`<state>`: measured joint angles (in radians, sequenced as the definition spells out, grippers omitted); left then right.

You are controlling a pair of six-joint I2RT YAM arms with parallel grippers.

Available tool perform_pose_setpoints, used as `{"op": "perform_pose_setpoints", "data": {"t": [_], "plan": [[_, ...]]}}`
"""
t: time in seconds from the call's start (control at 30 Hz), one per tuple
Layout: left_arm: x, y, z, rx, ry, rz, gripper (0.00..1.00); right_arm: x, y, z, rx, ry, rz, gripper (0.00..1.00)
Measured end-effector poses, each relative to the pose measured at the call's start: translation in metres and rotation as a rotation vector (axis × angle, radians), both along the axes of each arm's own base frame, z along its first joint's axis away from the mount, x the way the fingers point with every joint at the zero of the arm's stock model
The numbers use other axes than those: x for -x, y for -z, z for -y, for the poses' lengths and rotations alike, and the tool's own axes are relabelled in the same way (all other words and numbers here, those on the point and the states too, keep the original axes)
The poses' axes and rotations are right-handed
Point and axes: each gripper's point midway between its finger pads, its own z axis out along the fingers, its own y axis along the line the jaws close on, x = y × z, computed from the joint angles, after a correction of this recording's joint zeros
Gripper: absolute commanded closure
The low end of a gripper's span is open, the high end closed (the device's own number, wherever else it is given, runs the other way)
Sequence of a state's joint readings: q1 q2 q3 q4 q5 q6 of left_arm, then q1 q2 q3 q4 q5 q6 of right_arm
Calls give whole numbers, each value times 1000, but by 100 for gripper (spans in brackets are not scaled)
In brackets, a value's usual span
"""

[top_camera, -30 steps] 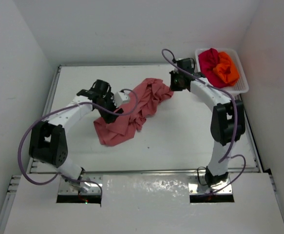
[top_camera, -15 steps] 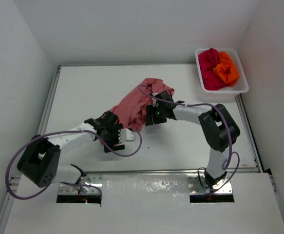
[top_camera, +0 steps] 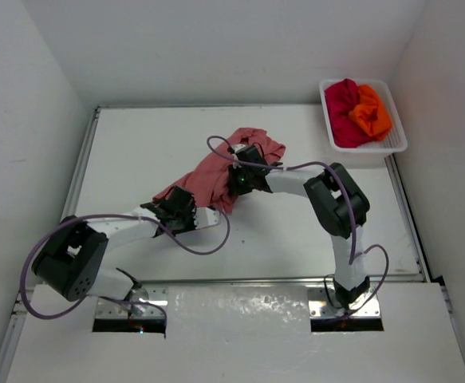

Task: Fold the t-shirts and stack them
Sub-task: Flatten out the tshirt

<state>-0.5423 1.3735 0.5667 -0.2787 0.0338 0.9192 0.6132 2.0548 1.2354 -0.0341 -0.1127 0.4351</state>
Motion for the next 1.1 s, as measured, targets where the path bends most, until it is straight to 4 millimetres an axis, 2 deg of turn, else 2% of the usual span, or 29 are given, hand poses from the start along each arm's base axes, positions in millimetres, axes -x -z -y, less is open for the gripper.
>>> {"op": "perform_pose_setpoints", "data": {"t": [0.03,0.07,0.23,0.27,0.3,0.37,0.43,0.47,0.53,0.6,0.63,0.7,0.77,0.8,0.87,0.97,1.03,1.1], "plan": [[-1,2,-2,-4,-21,1,100,-1,0,-2,-9,-1,-2,98],[-3,2,-2,-1,-29,7,100,-1,1,-5,-17,-8,-5,100],[-14,-7,-15,4,-141,0,100,-4,-4,-3,-52,0,-18,100],[-21,-15,-21,13,-185,-10,100,-8,-9,1,-66,17,-23,100],[-38,-30,-29,39,-245,7,100,-14,-18,8,-87,45,-22,100],[-87,-77,-48,106,-363,104,100,-40,-47,31,-131,121,3,100],[-140,-142,-65,176,-439,259,100,-86,-94,62,-174,211,75,100],[-164,-178,-75,209,-469,349,100,-114,-125,79,-204,250,145,100],[-201,-248,-88,274,-509,516,100,-161,-195,114,-247,317,288,100],[-227,-313,-99,337,-539,662,100,-192,-273,150,-289,368,448,100],[-239,-348,-106,375,-558,736,100,-200,-316,168,-312,391,535,100],[-255,-405,-120,439,-577,862,100,-197,-375,194,-342,420,657,100],[-262,-448,-139,474,-596,970,100,-180,-419,215,-357,440,745,100],[-262,-460,-145,481,-597,1003,100,-170,-439,224,-360,447,781,100],[-260,-474,-151,491,-582,1028,100,-146,-468,232,-366,439,841,100],[-253,-468,-143,486,-521,981,100,-109,-479,226,-368,404,859,100],[-244,-443,-136,467,-479,914,100,-82,-461,221,-367,382,828,100],[-226,-399,-130,420,-450,801,100,-59,-425,221,-353,381,759,100]]}}
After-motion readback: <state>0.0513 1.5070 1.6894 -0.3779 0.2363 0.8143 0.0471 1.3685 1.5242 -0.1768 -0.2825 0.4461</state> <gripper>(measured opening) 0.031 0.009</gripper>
